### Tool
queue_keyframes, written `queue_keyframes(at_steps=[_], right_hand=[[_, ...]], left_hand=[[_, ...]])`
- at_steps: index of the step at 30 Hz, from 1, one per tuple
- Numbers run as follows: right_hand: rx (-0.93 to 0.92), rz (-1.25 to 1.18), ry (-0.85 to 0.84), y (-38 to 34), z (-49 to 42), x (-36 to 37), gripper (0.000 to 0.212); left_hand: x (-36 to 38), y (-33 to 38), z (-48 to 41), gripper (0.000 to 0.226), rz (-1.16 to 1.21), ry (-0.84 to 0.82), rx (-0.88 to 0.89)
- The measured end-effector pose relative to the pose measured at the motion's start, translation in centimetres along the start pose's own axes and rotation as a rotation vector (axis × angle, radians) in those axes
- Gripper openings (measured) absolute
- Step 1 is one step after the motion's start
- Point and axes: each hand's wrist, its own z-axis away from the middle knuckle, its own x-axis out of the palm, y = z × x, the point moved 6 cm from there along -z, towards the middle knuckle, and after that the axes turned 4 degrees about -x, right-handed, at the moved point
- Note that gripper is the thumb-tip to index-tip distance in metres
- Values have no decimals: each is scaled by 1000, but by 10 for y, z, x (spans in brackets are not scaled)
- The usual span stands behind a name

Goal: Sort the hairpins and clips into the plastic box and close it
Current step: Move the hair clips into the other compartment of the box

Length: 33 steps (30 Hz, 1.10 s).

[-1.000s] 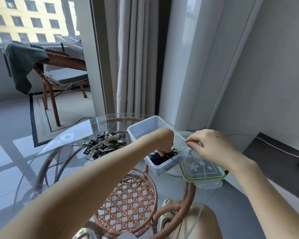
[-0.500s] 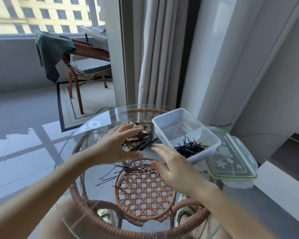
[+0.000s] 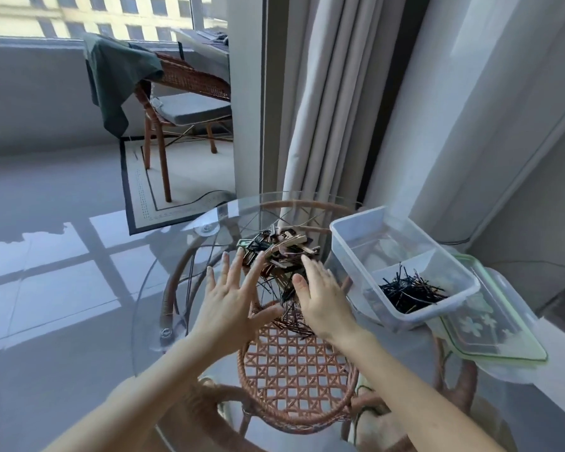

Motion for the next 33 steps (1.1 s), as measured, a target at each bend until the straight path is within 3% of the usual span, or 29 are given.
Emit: queue_keyframes(at_steps=[5,8,13,15,25,27,30,33], right_hand=[[-96,14,318,-12,-14,-34,45],[-27,57,179,-11,-63,-22,57],[161,101,-65,16,-116,-5,63],[132,131,-108,17,-112,3,61],[-107,-179,-78,-5,-16,-7,43],[-130,-178,-152,-10,1,-10,49],[-152,-47,-312,-15,17,-10,77],[-203,109,-336,-23,22,-14,83]], left_hand=[[-17,-23,-56,75,302,136,-115],[-11,-35,-113,61,267,-7,-155],[14,-20,-153,57,276,-211,-31],[16,-16,-148,52,342,-232,-27],[-9,13,-45,42,499,-223,38],[-11,17,-26,43,562,-280,40],[-16,18,-7,54,780,-421,-18],[-25,13,-2,58,736,-402,-35]])
